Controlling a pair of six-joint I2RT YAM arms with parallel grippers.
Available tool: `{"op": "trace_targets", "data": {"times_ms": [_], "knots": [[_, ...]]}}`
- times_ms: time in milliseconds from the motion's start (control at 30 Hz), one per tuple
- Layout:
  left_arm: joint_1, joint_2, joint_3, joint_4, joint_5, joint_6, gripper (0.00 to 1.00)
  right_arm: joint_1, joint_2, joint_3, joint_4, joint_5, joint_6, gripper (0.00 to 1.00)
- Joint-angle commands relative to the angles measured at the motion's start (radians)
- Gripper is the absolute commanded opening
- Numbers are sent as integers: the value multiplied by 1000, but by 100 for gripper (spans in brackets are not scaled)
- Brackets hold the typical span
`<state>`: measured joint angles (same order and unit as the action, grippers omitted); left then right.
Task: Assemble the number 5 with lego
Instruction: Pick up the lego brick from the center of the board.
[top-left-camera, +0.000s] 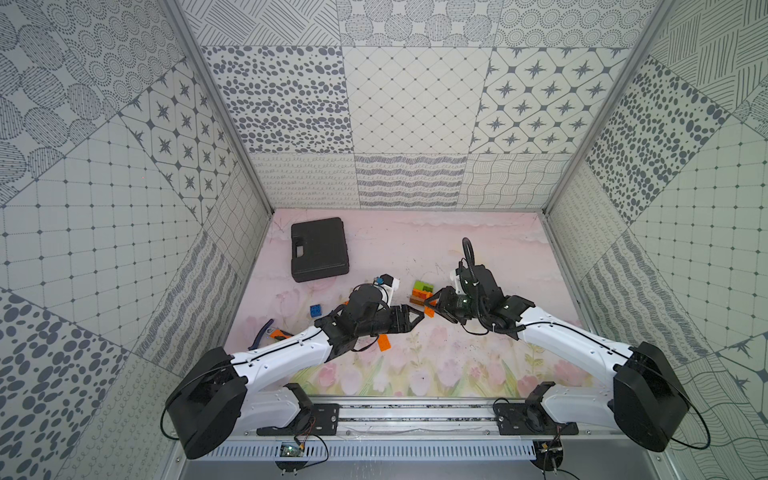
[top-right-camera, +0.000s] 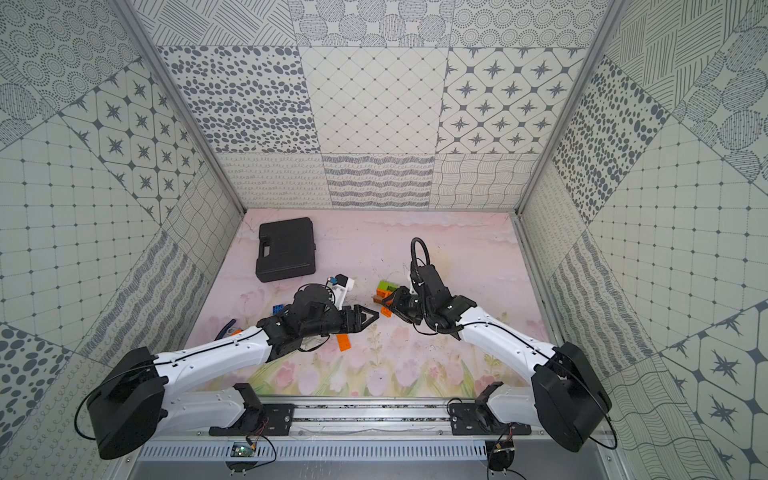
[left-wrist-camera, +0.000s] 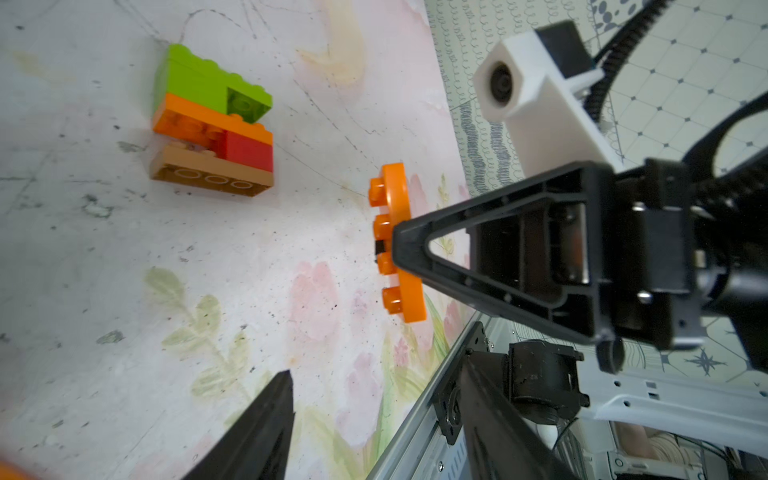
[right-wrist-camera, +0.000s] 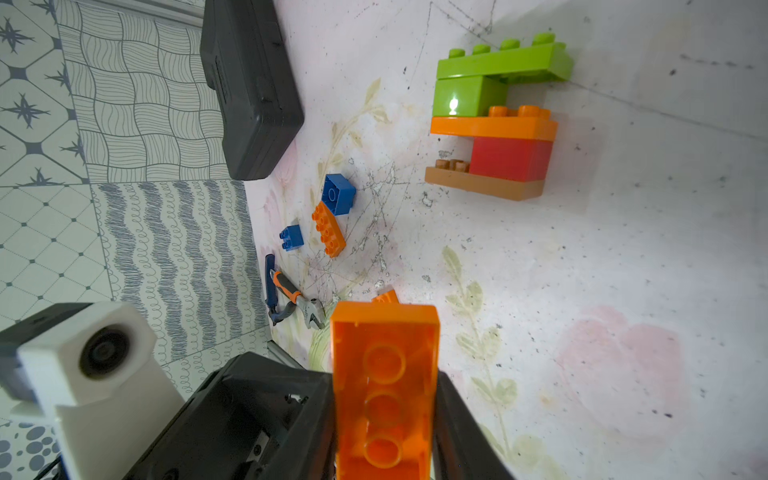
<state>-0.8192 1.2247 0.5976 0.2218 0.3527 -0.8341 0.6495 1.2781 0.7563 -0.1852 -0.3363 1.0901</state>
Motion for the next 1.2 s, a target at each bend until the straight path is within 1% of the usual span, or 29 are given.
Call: {"op": "trace_targets", "data": {"times_ms": [0,67,200,267,367,467,700,800,933,1100,1167], "knots": [[-25,40,55,58,57,114,62,2,-2,-15,74,-27,38,37],[-26,57,76,21,60,128,60,2,0,-16,84,-41,42,37],[-26,74,99,3,43,134,59,6,0,-19,90,-50,47,38],[-28,80,120,-31,19,146,57,7,1,-22,99,-56,53,38],[-31,88,141,-59,-2,156,54,9,5,-20,108,-65,56,38],[-32,112,161,-88,-5,165,48,14,12,-18,119,-73,60,38],[-45,112,166,-138,-88,174,39,24,36,-12,143,-87,70,38],[-46,105,173,-171,-125,186,33,34,45,-6,147,-92,68,38],[-48,93,180,-222,-183,199,19,38,47,-2,147,-92,64,39],[-49,82,189,-276,-210,244,11,39,40,-2,131,-90,53,41],[-51,78,191,-288,-211,257,6,42,34,-5,128,-87,51,43]]}}
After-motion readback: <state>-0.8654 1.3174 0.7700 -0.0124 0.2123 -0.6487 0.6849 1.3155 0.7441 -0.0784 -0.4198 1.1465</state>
